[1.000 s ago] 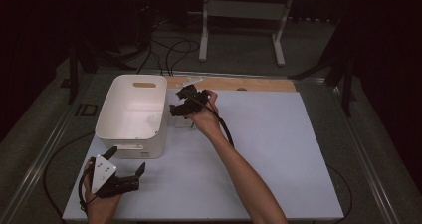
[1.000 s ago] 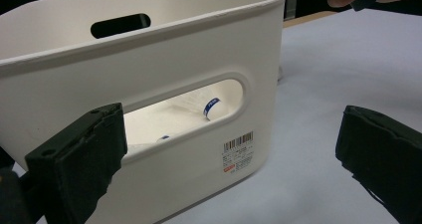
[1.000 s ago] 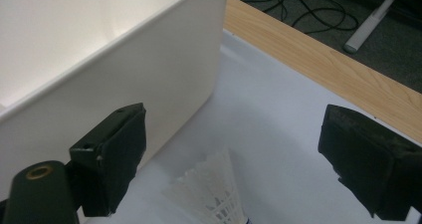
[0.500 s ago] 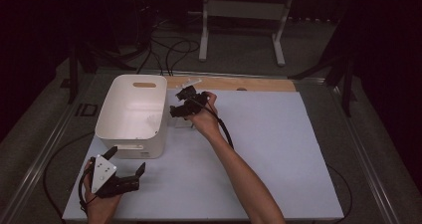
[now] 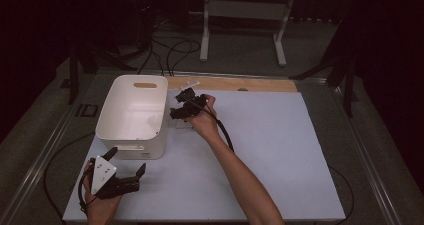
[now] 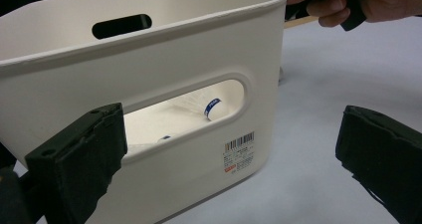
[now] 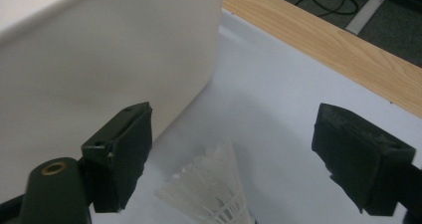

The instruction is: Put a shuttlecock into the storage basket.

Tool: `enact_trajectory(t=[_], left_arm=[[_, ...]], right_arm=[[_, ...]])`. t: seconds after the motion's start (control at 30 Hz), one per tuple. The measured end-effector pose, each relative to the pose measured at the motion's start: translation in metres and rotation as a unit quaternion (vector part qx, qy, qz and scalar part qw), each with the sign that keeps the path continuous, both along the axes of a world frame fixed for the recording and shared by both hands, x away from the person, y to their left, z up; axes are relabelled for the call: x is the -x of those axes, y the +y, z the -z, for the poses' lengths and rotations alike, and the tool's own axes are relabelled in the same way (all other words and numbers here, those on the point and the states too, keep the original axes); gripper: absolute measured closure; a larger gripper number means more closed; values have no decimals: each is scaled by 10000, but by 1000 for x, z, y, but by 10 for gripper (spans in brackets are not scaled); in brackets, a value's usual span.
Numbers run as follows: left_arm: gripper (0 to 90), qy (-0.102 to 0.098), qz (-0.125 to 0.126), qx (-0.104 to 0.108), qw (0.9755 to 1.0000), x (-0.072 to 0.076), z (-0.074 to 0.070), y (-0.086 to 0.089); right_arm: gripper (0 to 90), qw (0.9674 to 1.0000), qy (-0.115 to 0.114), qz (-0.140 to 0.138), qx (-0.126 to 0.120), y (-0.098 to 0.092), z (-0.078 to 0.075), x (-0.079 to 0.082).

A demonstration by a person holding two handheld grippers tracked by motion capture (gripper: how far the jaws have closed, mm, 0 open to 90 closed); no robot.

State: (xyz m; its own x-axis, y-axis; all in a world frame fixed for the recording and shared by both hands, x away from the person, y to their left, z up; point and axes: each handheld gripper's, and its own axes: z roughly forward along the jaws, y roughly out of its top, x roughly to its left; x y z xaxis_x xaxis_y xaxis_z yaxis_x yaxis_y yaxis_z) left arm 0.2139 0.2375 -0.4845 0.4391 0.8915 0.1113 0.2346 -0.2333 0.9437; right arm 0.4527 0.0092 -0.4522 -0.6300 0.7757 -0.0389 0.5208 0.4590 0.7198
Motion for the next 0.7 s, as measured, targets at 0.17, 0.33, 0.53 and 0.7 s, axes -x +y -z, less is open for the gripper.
enact_trajectory(t=[0.17, 0.33, 0.53, 0.7], left_arm=[[2, 0, -6, 5, 10000, 0, 0, 0], [2, 0, -14, 12, 10000, 1, 0, 0], [2, -1, -11, 14, 10000, 1, 0, 0], [2, -6, -14, 12, 10000, 1, 0, 1]], right_arm=[[208, 10000, 36, 50, 43, 2, 6, -1], [242, 9999, 51, 68, 70, 4, 11, -2], [299, 9999, 34, 66, 129, 7, 15, -1], [317, 9996, 35, 45, 274, 13, 23, 2]])
